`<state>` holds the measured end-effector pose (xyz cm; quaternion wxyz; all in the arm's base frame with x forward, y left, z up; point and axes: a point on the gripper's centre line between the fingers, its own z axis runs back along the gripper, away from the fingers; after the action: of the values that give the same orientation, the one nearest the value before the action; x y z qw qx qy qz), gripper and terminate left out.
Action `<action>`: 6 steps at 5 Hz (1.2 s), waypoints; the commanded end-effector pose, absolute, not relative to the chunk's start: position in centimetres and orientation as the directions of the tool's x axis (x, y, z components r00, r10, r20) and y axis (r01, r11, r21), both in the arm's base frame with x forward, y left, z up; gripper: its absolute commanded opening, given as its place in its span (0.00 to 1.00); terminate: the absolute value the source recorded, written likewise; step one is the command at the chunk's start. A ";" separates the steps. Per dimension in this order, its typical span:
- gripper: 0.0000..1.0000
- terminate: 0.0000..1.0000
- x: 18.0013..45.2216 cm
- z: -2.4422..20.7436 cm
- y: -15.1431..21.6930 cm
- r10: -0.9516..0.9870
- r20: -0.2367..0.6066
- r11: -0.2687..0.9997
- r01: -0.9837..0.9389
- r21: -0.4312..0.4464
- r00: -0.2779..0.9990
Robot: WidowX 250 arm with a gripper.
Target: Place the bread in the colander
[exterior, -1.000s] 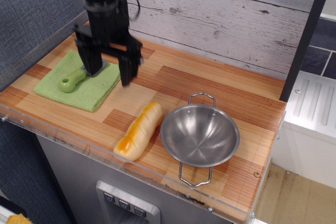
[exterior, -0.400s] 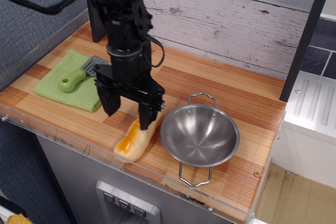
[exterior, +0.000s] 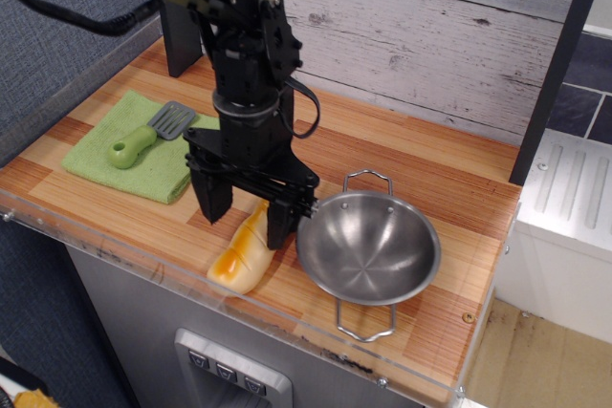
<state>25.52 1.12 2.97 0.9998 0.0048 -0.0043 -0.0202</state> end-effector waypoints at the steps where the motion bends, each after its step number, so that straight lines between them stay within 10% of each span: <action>1: 1.00 0.00 25.7 2.2 1.0 -0.053 0.006 0.997 0.053 0.059 0.999; 3: 1.00 0.00 26.4 1.5 1.4 -0.045 0.007 0.995 0.044 0.090 0.999; 4: 0.00 0.00 26.6 2.7 2.0 -0.037 0.062 0.996 0.032 0.084 0.997; 6: 0.00 0.00 26.6 7.7 2.9 0.004 0.190 0.997 -0.020 0.080 0.982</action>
<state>26.38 2.54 6.72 0.9965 0.0357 -0.0756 0.0039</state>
